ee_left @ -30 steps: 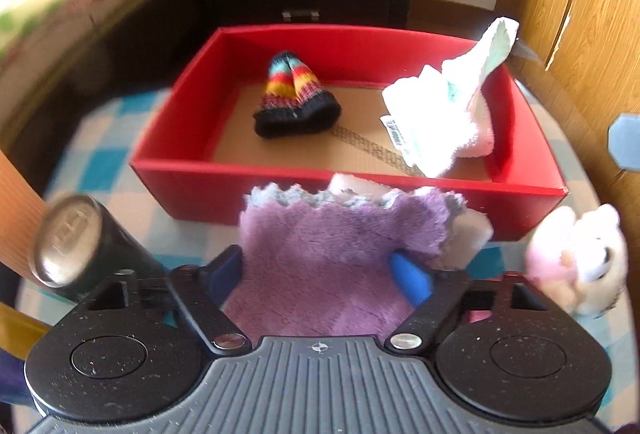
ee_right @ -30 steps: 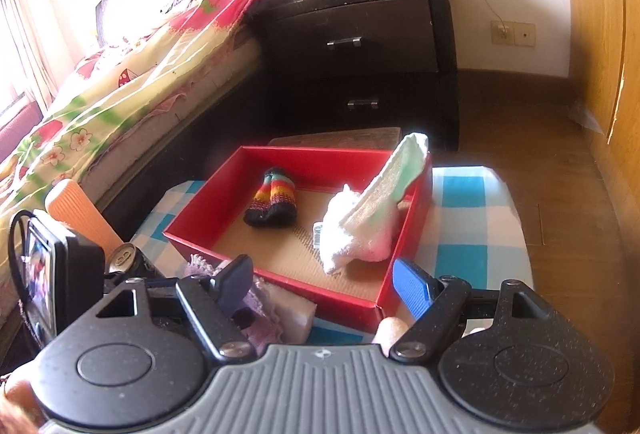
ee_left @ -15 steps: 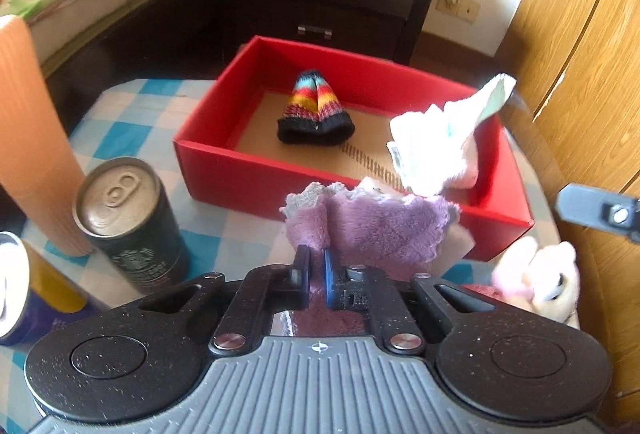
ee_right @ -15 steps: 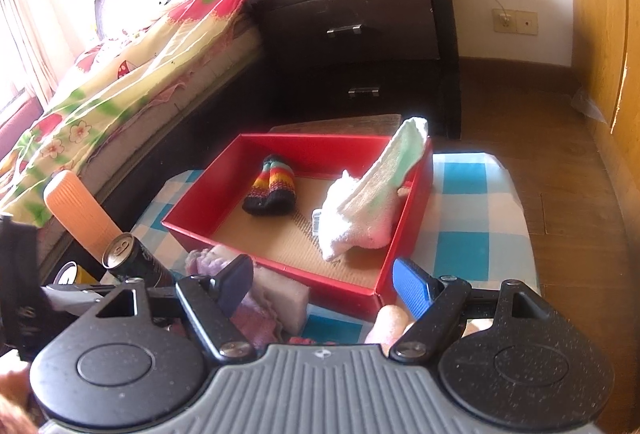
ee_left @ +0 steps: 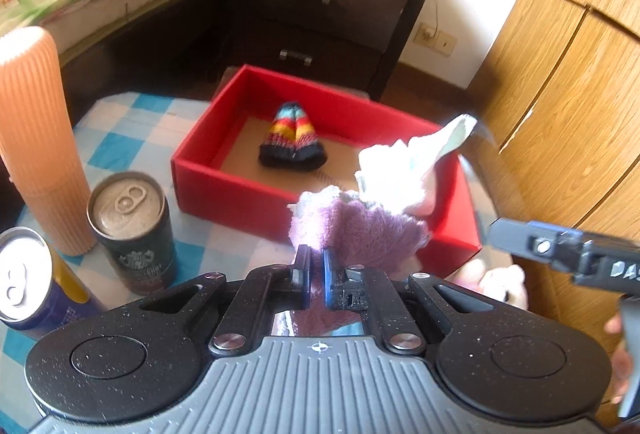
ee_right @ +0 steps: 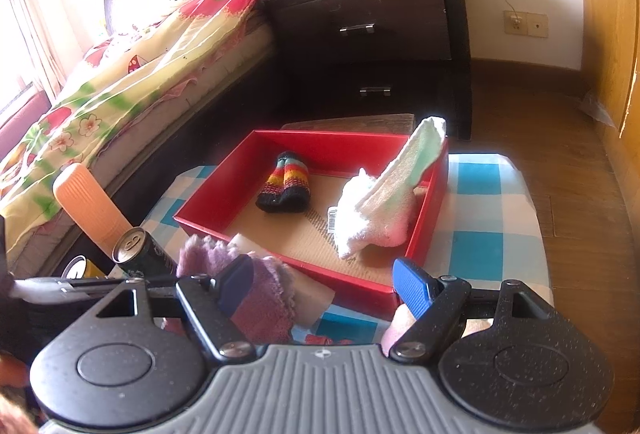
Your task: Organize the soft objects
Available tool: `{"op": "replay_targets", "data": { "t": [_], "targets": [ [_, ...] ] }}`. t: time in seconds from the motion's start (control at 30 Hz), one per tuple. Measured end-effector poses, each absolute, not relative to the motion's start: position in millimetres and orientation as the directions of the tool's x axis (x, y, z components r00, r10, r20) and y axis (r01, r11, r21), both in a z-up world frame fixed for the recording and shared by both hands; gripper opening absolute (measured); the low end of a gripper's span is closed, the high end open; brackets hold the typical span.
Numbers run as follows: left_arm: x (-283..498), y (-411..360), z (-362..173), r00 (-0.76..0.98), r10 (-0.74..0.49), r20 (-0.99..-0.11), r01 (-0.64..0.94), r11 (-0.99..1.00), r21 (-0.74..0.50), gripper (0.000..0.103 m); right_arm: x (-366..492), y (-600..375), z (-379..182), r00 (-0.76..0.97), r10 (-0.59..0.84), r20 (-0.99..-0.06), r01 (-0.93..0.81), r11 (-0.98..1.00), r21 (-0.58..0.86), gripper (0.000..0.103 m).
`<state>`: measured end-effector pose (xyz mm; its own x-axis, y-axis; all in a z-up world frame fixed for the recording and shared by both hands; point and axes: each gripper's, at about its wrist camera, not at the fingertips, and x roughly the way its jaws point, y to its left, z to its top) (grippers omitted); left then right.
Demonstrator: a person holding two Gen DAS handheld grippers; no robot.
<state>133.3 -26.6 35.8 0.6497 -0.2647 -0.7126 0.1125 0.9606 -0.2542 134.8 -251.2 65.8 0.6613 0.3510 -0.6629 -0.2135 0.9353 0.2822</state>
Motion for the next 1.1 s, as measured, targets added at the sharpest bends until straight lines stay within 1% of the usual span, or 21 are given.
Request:
{"op": "replay_targets", "data": {
  "t": [0.13,0.27,0.47,0.6,0.7,0.83,0.9,0.93,1.0,1.1],
  "targets": [
    [130,-26,45,0.659,-0.306,-0.688,0.128,0.946,-0.298,0.001,135,-255,68,0.662,0.344,-0.666,-0.204,0.938,0.282,0.055],
    [129,-22,53,0.659,-0.353,-0.664,0.139,0.925,-0.353,0.001,135,-266,61,0.65,0.314,-0.692,-0.159,0.946,0.281,0.055],
    [124,-22,68,0.684,-0.383,-0.621,0.169,0.911,-0.375,0.001,132,-282,53,0.651,0.227,-0.725,-0.09,0.971,0.223,0.056],
    [123,-25,71,0.683,-0.384,-0.622,0.176,0.912,-0.37,0.001,133,-293,48,0.62,0.232,-0.75,-0.069,0.968,0.243,0.057],
    [117,-24,72,0.678,-0.374,-0.633,0.164,0.916,-0.365,0.001,132,-289,48,0.616,0.237,-0.751,-0.083,0.968,0.238,0.058],
    [106,-14,76,0.679,-0.381,-0.627,0.153,0.909,-0.387,0.001,132,-280,52,0.624,0.253,-0.739,-0.113,0.965,0.235,0.058],
    [104,-4,80,0.675,-0.432,-0.598,0.146,0.873,-0.465,0.001,131,-275,55,0.63,0.265,-0.73,-0.13,0.963,0.238,0.058],
    [102,-1,83,0.678,-0.441,-0.588,0.149,0.866,-0.477,0.001,131,-272,56,0.633,0.272,-0.725,-0.137,0.961,0.241,0.058],
    [99,1,90,0.696,-0.41,-0.589,0.145,0.884,-0.445,0.001,130,-264,56,0.63,0.283,-0.724,-0.163,0.959,0.233,0.058],
    [99,5,96,0.71,-0.407,-0.574,0.139,0.881,-0.452,0.001,132,-254,51,0.615,0.277,-0.738,-0.179,0.961,0.212,0.058]
  ]
}}
